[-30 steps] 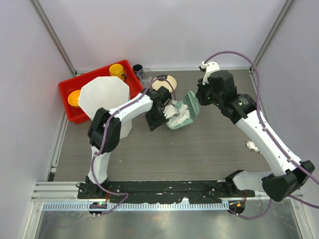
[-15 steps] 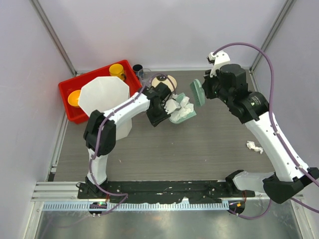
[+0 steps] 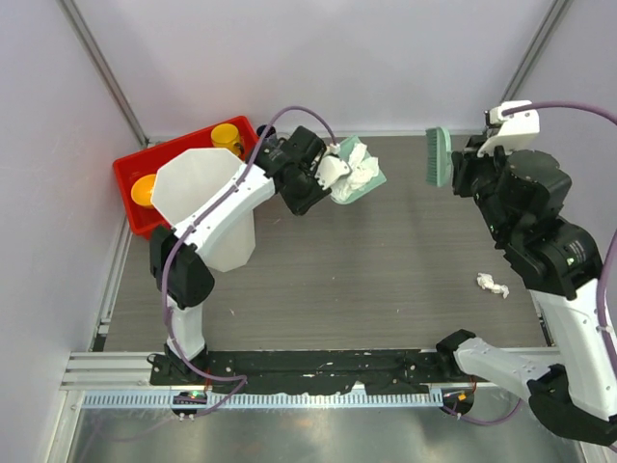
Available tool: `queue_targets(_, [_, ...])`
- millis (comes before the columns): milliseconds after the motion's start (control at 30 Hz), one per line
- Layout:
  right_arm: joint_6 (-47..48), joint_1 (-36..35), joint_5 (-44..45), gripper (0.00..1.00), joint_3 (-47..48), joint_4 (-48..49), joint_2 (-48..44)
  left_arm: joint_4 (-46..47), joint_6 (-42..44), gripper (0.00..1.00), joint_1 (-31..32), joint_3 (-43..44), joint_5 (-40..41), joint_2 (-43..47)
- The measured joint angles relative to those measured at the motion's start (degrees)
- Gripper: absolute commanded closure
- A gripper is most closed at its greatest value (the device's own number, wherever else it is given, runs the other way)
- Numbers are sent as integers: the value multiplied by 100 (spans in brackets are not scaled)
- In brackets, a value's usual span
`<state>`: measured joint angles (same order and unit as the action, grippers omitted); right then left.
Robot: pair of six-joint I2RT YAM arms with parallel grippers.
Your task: Sweep away the paper scraps from the table
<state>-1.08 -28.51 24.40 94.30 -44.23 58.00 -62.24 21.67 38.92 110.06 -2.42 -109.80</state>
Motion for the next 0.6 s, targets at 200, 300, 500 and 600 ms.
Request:
queue_targets(200, [153, 0, 254, 99, -422, -111, 284, -605, -179, 100, -238, 992, -2, 111])
queue_targets(300, [234, 0, 249, 99, -629, -144, 616, -835, -282, 100, -452, 1377, -2, 271])
queue_targets(500, [295, 0, 179, 99, -907, -249, 745, -1200, -459, 100, -907, 2013, 85, 758])
queue_targets(600, [302, 4, 140, 99, -970, -223, 745, -1314, -487, 100, -1165, 2295, 129, 957])
